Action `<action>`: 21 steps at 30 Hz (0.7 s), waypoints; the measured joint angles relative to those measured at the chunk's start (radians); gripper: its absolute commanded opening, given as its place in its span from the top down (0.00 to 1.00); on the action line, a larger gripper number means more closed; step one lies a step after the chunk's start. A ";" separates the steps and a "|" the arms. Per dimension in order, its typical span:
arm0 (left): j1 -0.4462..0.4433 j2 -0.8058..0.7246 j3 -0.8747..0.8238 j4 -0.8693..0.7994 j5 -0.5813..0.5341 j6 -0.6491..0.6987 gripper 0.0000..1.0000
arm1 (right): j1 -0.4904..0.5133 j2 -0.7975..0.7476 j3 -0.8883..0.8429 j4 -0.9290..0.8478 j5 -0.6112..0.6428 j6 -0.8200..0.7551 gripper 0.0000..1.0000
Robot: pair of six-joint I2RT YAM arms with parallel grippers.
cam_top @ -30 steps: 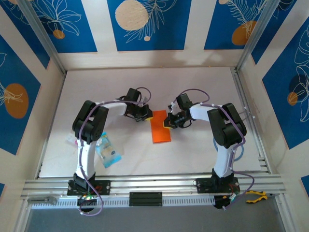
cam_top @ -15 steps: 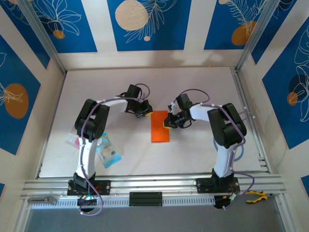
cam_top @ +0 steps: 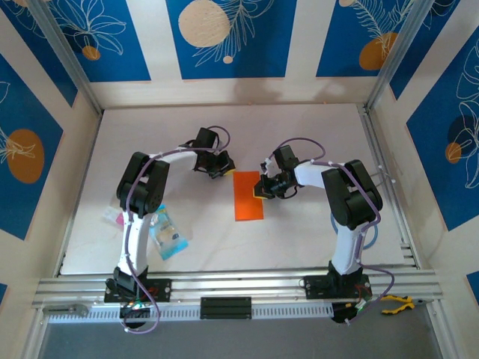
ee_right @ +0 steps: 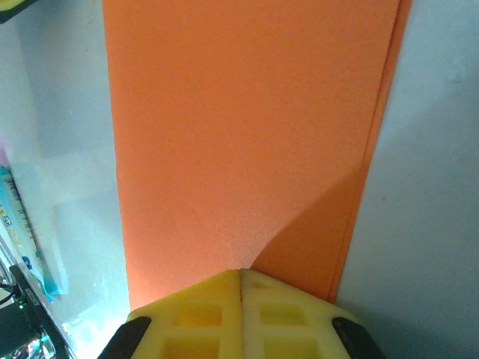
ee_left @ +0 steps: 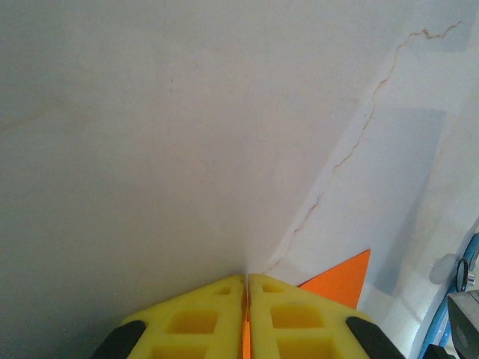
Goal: Fold a paper plane with a square sheet of paper (pick it up from the middle)
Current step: First fold the square sheet of paper in half at the center of the table.
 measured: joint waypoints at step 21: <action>-0.047 -0.254 -0.185 0.024 0.045 0.126 0.84 | -0.014 -0.258 -0.112 0.043 -0.085 0.066 0.66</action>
